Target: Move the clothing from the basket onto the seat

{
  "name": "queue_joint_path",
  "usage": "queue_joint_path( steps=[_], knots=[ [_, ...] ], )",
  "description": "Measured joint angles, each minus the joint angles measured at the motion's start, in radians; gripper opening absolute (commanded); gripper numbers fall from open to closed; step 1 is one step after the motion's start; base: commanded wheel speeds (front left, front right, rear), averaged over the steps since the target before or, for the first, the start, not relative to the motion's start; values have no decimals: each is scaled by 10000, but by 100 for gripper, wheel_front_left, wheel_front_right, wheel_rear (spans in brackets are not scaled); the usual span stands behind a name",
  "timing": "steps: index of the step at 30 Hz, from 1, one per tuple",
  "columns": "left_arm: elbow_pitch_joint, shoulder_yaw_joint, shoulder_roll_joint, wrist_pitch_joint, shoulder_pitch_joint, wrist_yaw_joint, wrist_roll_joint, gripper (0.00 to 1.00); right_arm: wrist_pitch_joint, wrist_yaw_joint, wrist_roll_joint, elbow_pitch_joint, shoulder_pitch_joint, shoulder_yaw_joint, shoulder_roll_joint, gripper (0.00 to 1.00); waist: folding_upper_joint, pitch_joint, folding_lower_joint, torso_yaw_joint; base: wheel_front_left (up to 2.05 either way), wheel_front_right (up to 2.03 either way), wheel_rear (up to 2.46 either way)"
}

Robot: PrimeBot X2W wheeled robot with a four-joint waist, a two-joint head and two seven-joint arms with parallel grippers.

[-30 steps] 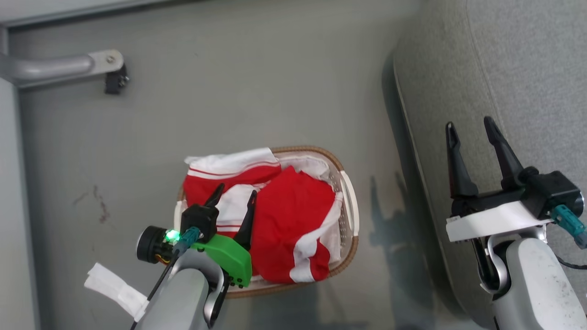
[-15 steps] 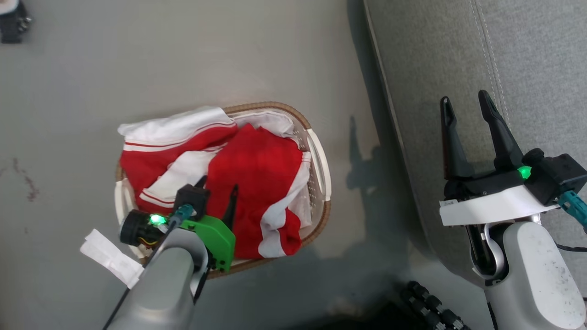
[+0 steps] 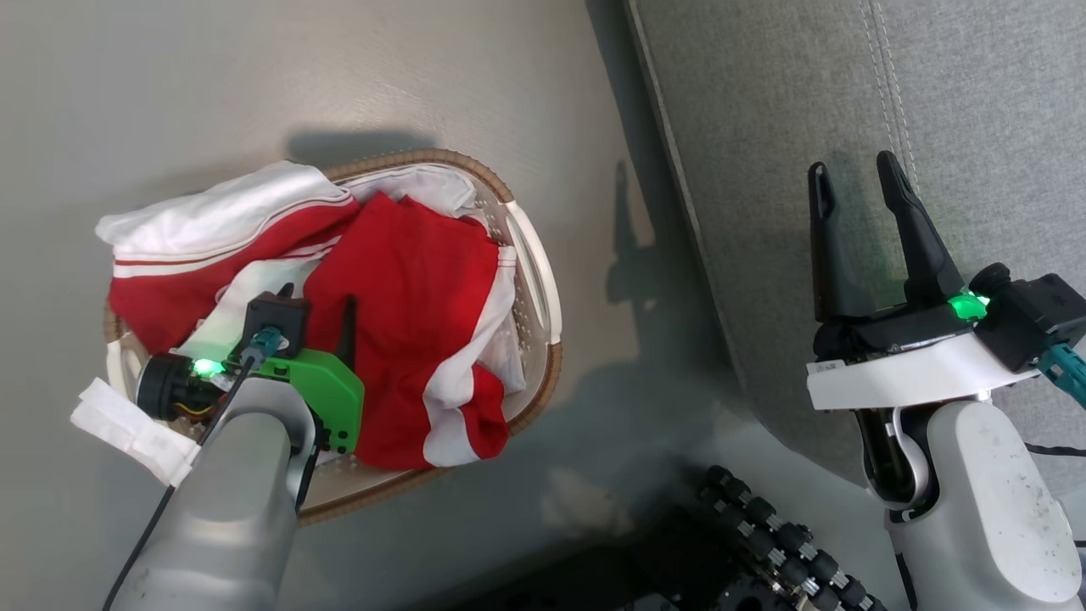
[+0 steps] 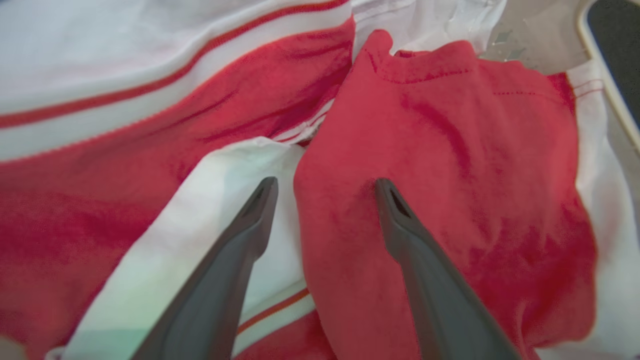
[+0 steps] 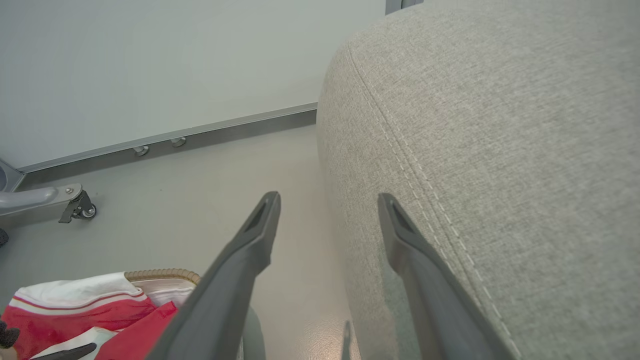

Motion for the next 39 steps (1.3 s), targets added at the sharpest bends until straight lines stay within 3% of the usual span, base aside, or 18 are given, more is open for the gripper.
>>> queue_joint_path(
  steps=[10, 11, 12, 13, 16, 17, 19, 29, 39],
  knots=[
    [535, -81, -82, 0, -308, -174, -75, 100, 0, 0, 127, 46, -108, 65, 0, 100, 0, 363, 0, -276, 0, 0, 0],
    [497, -115, -115, 0, -357, -224, -75, 92, 0, 0, 128, 50, -111, 63, 0, 100, 0, 376, 0, -278, 0, 0, 0],
    [441, -144, -150, 0, -386, -240, -75, 78, 0, 0, 130, 54, -116, 63, 0, 100, 0, 384, 0, -274, 0, 0, 0],
    [374, -194, -192, 0, -405, -291, -77, 54, 0, 0, 134, 58, -123, 63, 2, 100, 0, 388, 0, -265, 0, 0, 0],
    [316, -359, -336, 0, -406, -395, -79, 30, 0, 0, 144, 100, -126, 61, 0, 100, 0, 375, -1, -228, 0, 0, 0],
    [351, -420, -385, 0, -405, -403, -100, 14, 0, 0, 144, 113, -126, 69, 2, 100, 0, 361, -1, -216, 0, 0, 0],
    [470, -543, -449, 0, -404, -456, -142, 0, 0, 0, 144, 127, -128, 96, 2, 100, 0, 336, 0, -197, 0, 0, 0],
    [581, -646, -512, 0, -394, -497, -341, 0, 0, 0, 105, 226, -140, 21, 4, 100, 0, 83, -1, -125, 0, 0, 0],
    [-1104, -700, -523, 2, 539, -533, -447, 0, 0, 0, -516, 535, -12, -353, 8, 100, 0, -888, -1, 180, 0, 0, 0]
  ],
)
